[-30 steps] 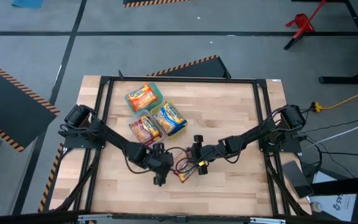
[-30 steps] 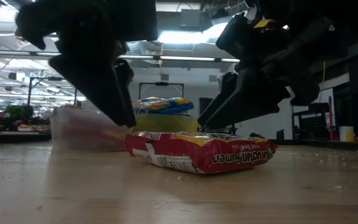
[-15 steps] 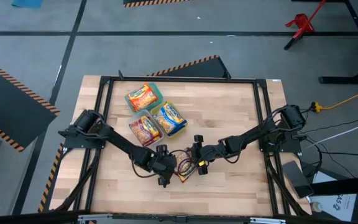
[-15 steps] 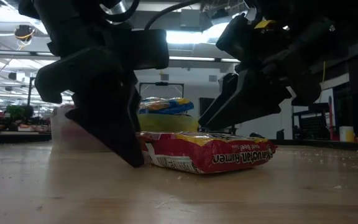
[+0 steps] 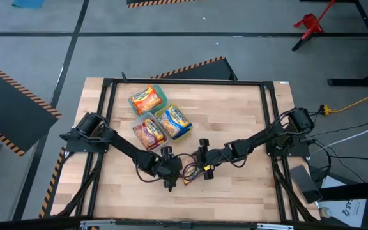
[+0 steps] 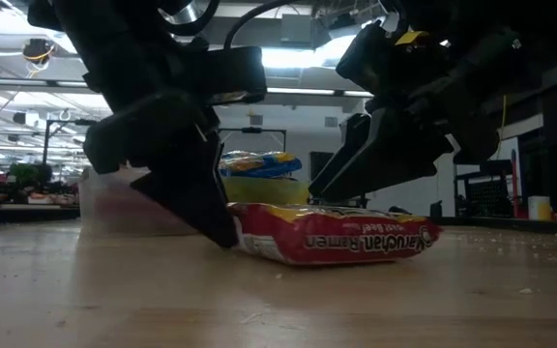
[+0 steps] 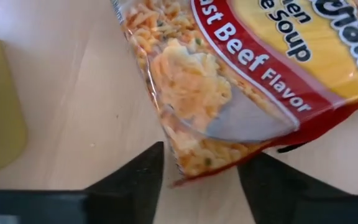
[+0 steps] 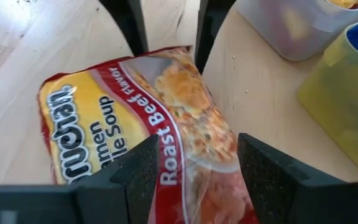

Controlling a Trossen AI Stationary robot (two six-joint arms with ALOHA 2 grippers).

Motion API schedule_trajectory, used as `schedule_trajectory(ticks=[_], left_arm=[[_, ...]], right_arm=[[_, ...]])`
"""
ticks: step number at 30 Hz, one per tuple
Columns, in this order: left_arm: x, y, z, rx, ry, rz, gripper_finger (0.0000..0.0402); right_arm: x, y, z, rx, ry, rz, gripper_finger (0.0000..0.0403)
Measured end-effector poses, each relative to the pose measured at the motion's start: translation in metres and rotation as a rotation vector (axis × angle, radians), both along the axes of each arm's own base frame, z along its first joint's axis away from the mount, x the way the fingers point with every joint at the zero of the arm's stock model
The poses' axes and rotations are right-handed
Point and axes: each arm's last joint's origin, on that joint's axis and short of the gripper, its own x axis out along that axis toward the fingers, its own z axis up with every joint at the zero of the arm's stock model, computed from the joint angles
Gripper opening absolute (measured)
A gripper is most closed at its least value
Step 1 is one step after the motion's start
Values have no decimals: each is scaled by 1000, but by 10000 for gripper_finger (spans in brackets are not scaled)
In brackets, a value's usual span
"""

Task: Sort Maruchan noodles
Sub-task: Put the bottom red noodle pack into the transparent bin

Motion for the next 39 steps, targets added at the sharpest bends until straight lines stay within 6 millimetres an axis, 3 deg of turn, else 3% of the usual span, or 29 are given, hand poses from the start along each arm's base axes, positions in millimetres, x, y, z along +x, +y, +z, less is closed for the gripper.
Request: schedule_trajectory(ticks=[11, 20, 29, 39], left_arm=[[0, 0, 0, 4, -2, 2, 10], [-1, -2, 1, 7, -20, 28, 1], [-5, -8, 15, -13, -86, 66, 0], [-8, -3, 51, -14, -224, 111, 0]], right_arm=[[0, 0, 0, 0, 0, 0, 207], [-2, -1, 5, -18, -5, -19, 207], [-25, -11, 50, -79, 1, -84, 207], [-59, -27, 92, -196, -11, -217, 207]])
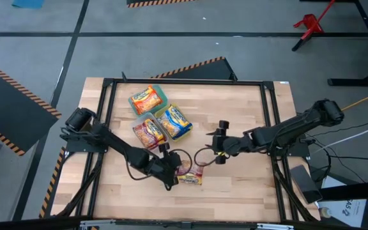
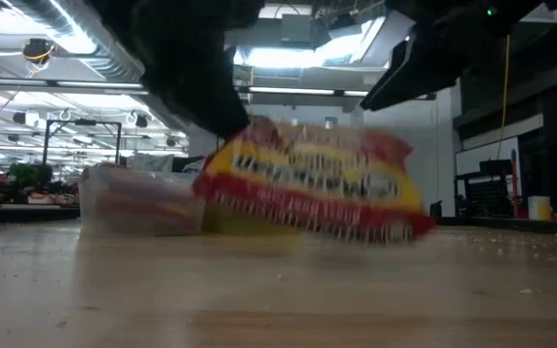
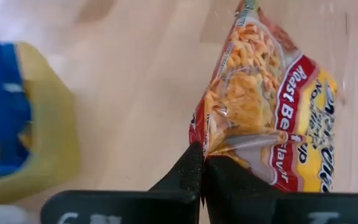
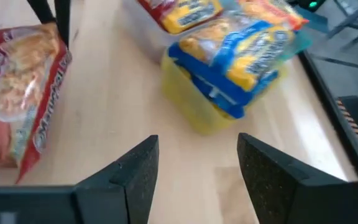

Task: Sort Maruchan noodles
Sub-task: Put the bottom red noodle pack into the transparent bin

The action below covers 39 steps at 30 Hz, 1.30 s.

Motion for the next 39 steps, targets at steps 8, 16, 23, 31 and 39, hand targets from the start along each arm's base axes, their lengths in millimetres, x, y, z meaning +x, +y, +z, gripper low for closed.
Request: schedule_trajectory(ticks=[8, 16, 23, 31, 39], left_arm=[[-3, 23, 38, -11, -111, 83, 0], [-29, 58, 82, -82, -234, 351, 0], [-81, 70, 102, -124, -293, 668, 0], [-115, 64, 97, -175, -249, 825, 0], [-137, 55, 91, -219, -117, 913, 0]], right_arm=[[-6, -2, 10, 0, -31, -11, 207], [-7, -3, 8, -3, -15, -12, 207], [-7, -3, 8, 9, -9, -14, 207], [-8, -3, 7, 23, -7, -24, 207], [-8, -2, 7, 39, -5, -15, 207]])
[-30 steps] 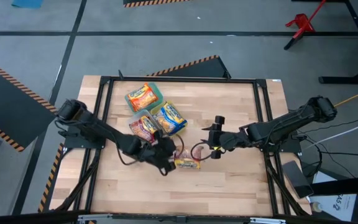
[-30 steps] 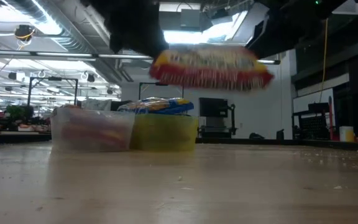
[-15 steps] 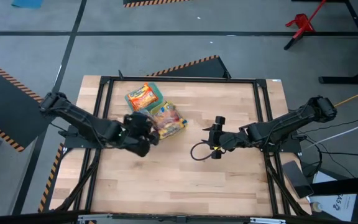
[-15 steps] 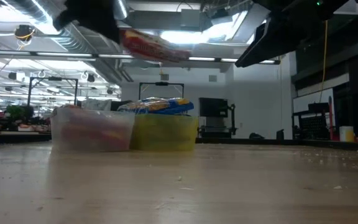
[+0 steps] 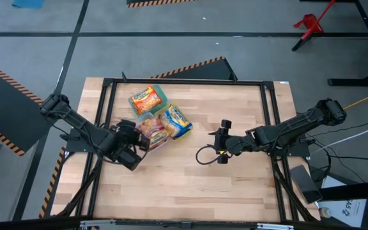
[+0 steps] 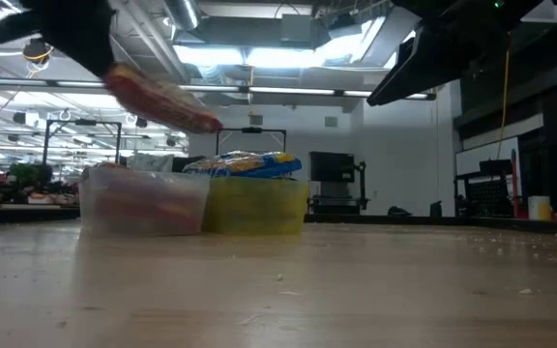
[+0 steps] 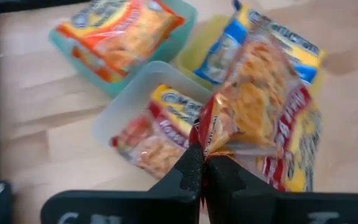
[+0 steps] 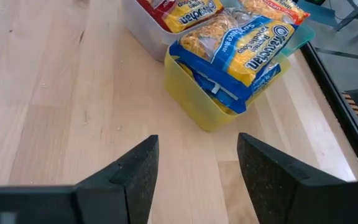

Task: Sort Maruchan noodles
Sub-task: Put the bottom red noodle pack into the transparent bin

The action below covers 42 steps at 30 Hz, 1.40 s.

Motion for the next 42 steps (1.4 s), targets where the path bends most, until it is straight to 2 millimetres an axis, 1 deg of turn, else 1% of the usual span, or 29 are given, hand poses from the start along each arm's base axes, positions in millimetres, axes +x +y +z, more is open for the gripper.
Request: schedule_trajectory(ticks=[5, 8, 13, 17, 21, 25, 29, 31, 35, 39, 42], left_arm=[[-17, -1, 2, 33, -38, 125, 0], [-20, -2, 2, 37, 12, 106, 0], [-24, -1, 4, 82, 212, -86, 0], [-28, 2, 9, 112, 270, -179, 0], [-34, 7, 16, 177, 366, -340, 0], [-46, 16, 29, 212, 371, -447, 0], [-59, 28, 42, 210, 340, -529, 0], [-62, 32, 47, 216, 325, -597, 0], [-59, 39, 53, 220, 335, -754, 0], [-51, 49, 54, 213, 410, -888, 0], [-43, 59, 55, 210, 423, -953, 0]], right_arm=[[0, 0, 0, 5, 2, 6, 207], [0, 0, 0, 10, 5, 13, 207], [0, 0, 0, 8, 6, 16, 207], [0, 0, 0, 12, 5, 13, 207], [0, 0, 0, 27, -2, -4, 207], [0, 0, 0, 36, -8, -20, 207], [0, 0, 0, 37, -9, -21, 207], [0, 0, 0, 37, -9, -21, 207], [0, 0, 0, 38, -16, -21, 207], [1, 0, 0, 37, -17, -22, 207], [1, 0, 0, 34, -18, -26, 207]])
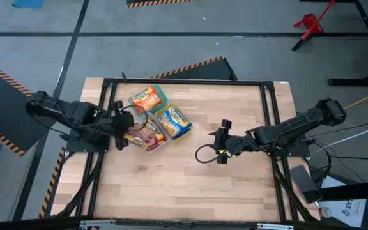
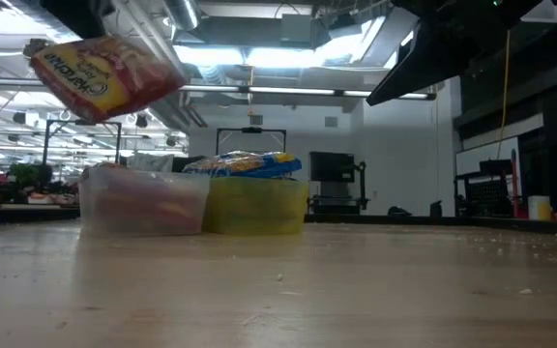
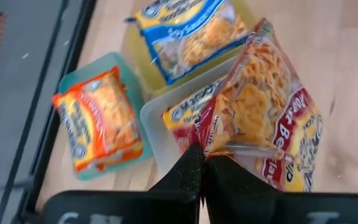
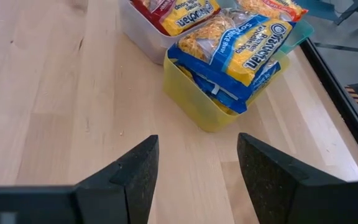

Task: Sort Maruchan noodles
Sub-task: Put the bottom red noodle pack into the transparent bin

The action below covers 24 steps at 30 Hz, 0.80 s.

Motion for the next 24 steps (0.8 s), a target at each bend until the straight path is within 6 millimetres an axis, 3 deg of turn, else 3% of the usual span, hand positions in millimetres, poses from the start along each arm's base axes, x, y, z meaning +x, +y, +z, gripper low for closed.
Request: schedule_trajectory(ticks=[16, 24], left_arm=[[17, 58, 4, -62, 24, -272, 0], [35, 84, -11, -131, 85, -351, 0]], right_arm=[[0, -1, 0, -17, -4, -19, 207], [0, -1, 0, -17, -3, -20, 207]])
